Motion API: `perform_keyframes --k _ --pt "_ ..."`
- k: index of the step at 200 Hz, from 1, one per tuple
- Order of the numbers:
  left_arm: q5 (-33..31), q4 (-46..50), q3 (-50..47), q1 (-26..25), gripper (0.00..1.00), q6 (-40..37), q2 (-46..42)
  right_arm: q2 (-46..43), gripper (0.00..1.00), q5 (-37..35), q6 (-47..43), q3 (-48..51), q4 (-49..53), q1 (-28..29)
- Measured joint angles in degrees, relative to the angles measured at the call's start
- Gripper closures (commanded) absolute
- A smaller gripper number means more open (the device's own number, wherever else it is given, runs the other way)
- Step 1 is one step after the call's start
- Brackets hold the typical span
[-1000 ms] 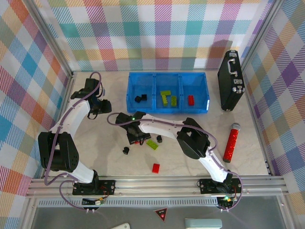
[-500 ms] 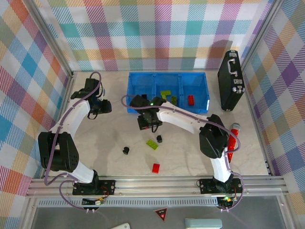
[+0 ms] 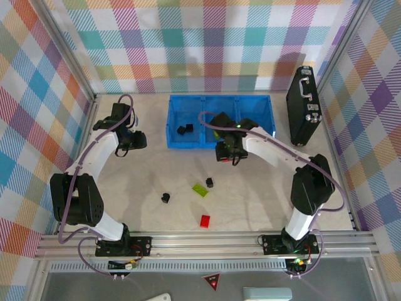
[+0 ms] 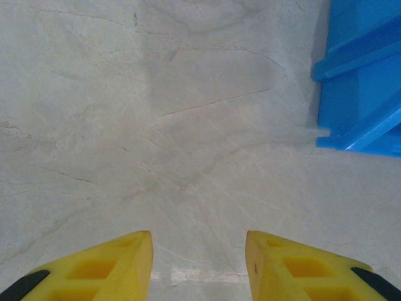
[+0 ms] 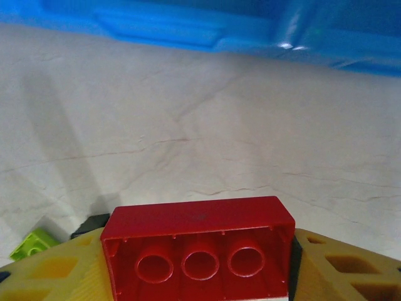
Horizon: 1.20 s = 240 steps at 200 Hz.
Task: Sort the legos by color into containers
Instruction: Place the lego in the container.
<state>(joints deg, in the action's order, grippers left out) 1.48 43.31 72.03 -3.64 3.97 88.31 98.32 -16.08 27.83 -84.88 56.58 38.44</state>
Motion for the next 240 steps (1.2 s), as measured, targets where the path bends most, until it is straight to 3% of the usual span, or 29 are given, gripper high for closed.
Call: perform_keyframes --k 56,88,240 --pt "0.0 0.0 0.0 0.0 0.57 0.0 0.0 -1.6 0.38 0.3 -5.1 -0.2 0.0 -9.3" --pt "0.0 0.0 0.0 0.0 0.57 0.0 0.0 0.7 0.38 1.5 -8.2 -4.9 -0.5 -14.5" --pt "0.0 0.0 -0.2 0.0 0.58 -0.4 1.0 32.9 0.39 5.4 -16.0 -38.9 -2.4 -26.2"
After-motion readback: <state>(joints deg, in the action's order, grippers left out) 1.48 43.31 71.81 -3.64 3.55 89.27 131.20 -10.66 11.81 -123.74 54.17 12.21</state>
